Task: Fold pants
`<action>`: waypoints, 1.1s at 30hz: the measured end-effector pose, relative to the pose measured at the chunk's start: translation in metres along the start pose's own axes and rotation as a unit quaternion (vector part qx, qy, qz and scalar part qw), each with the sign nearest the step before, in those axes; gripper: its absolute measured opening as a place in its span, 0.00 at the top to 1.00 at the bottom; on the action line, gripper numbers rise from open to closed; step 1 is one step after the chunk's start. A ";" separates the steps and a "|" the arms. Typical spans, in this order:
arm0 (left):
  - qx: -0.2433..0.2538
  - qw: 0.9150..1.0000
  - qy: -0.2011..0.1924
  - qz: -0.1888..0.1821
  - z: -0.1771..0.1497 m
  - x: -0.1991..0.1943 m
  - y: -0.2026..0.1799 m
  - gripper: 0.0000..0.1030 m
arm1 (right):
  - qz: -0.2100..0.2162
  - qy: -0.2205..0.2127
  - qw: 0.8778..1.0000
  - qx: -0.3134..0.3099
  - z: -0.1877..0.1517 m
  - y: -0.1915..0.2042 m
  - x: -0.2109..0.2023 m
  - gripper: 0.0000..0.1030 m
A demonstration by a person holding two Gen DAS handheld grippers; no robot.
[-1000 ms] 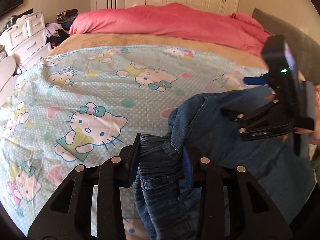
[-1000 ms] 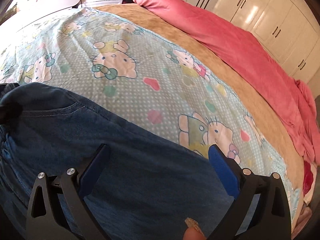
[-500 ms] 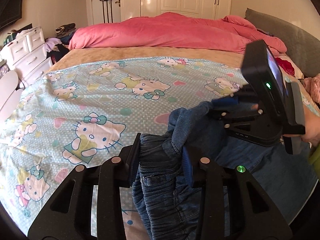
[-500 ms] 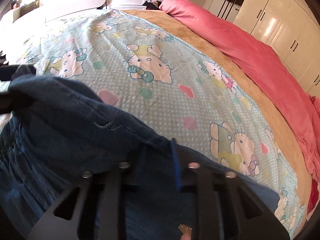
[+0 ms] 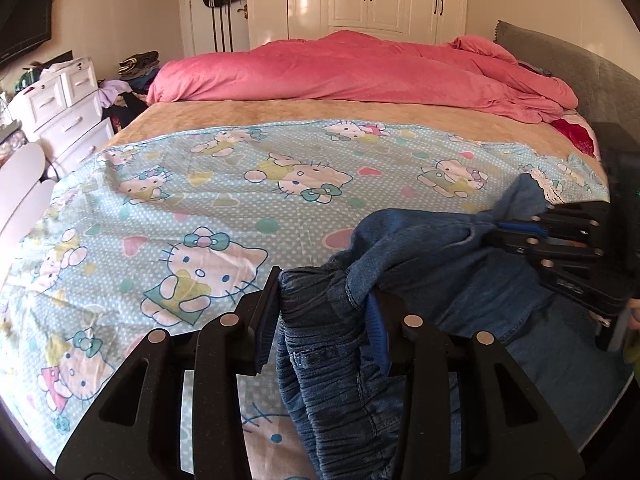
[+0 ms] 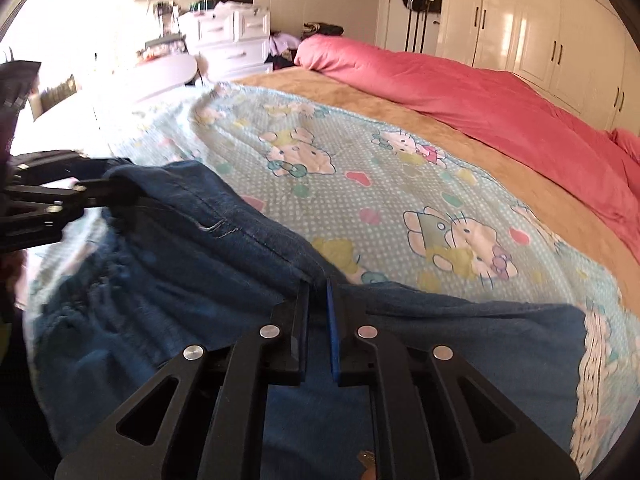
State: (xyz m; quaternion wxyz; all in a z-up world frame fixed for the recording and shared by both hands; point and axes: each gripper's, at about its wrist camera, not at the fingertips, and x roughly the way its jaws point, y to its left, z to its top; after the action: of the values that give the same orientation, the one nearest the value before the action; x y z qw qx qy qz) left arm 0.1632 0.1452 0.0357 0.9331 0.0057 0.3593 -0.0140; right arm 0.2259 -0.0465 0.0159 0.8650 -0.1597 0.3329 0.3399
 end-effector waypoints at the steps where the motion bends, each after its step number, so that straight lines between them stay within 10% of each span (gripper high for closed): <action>1: 0.001 1.000 -0.003 0.002 0.000 -0.002 0.000 0.70 | 0.007 -0.006 1.000 0.010 -0.003 0.000 -0.008 0.94; 19: -0.004 0.999 -0.042 -0.034 -0.044 -0.089 -0.008 0.66 | 0.090 -0.013 0.995 0.044 -0.066 0.052 -0.105 0.95; 33: 0.020 0.998 0.036 -0.037 -0.083 -0.097 -0.022 0.65 | 0.085 0.014 0.996 0.021 -0.111 0.089 -0.128 0.95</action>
State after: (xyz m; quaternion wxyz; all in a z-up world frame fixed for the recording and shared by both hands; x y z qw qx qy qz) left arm 0.0354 0.1266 0.0393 0.9181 0.0112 0.3922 -0.0558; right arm 0.0419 -0.0998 0.0182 0.8312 -0.1175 0.3645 0.4030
